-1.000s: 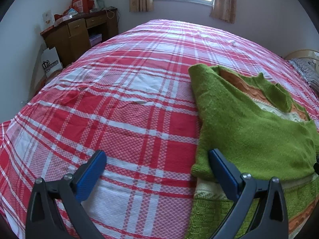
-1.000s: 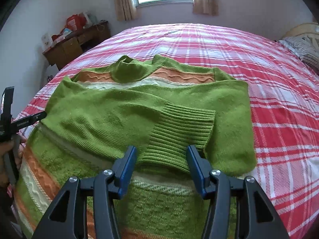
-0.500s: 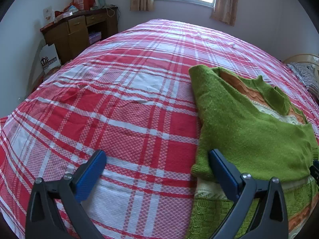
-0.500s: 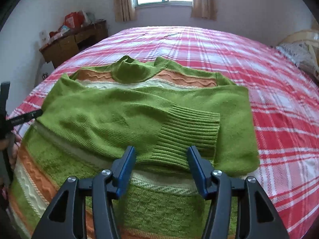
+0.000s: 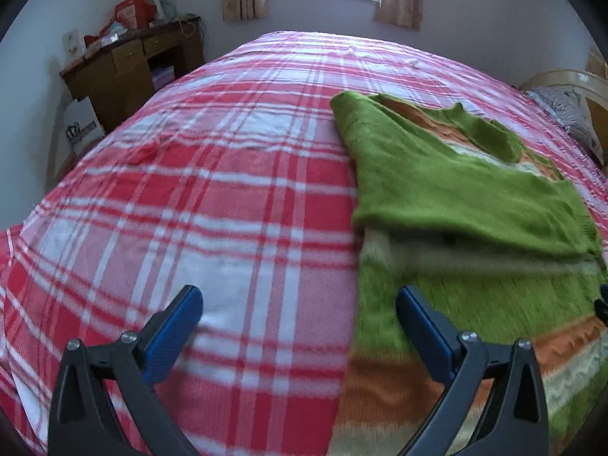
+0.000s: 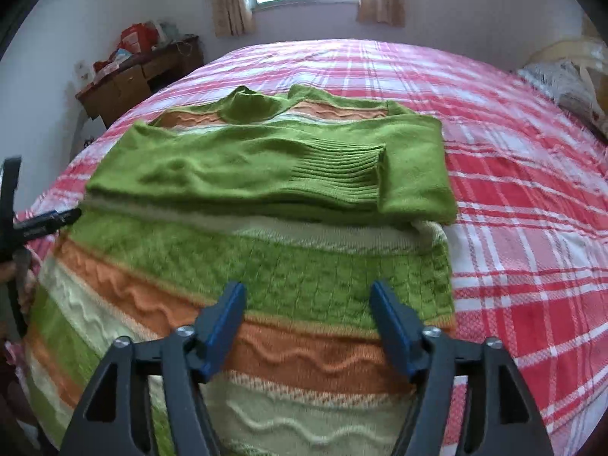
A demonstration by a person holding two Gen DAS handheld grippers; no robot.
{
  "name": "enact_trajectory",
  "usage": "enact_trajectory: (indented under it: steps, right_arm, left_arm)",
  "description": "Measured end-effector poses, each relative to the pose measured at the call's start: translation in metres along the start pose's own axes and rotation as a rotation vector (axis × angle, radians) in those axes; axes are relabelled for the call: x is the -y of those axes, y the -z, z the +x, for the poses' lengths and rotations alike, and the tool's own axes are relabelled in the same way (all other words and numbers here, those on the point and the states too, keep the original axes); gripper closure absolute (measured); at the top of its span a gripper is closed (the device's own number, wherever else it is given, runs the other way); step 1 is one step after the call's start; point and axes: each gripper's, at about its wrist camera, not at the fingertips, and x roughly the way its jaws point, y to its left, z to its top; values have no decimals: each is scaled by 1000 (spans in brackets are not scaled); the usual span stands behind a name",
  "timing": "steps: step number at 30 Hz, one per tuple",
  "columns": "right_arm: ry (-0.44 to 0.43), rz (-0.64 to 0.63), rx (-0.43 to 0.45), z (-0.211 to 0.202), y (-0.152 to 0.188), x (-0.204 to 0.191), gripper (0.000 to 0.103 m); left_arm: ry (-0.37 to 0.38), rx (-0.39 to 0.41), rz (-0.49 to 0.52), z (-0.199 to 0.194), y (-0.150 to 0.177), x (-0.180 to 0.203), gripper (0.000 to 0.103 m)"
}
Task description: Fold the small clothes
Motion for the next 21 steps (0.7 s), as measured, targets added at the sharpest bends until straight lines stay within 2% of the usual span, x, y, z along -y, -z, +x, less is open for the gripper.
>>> enact_trajectory:
  steps: [6, 15, 21]
  right_arm:
    - [-21, 11, -6, -19, 13, 3, 31]
    - [-52, -4, 1, -51, 52, -3, 31]
    - [-24, -42, 13, -65, 74, -12, 31]
  left_arm:
    - [72, -25, -15, -31, 30, -11, 0]
    - [145, -57, 77, -83, 91, -12, 0]
    - [180, -72, 110, -107, 121, -13, 2]
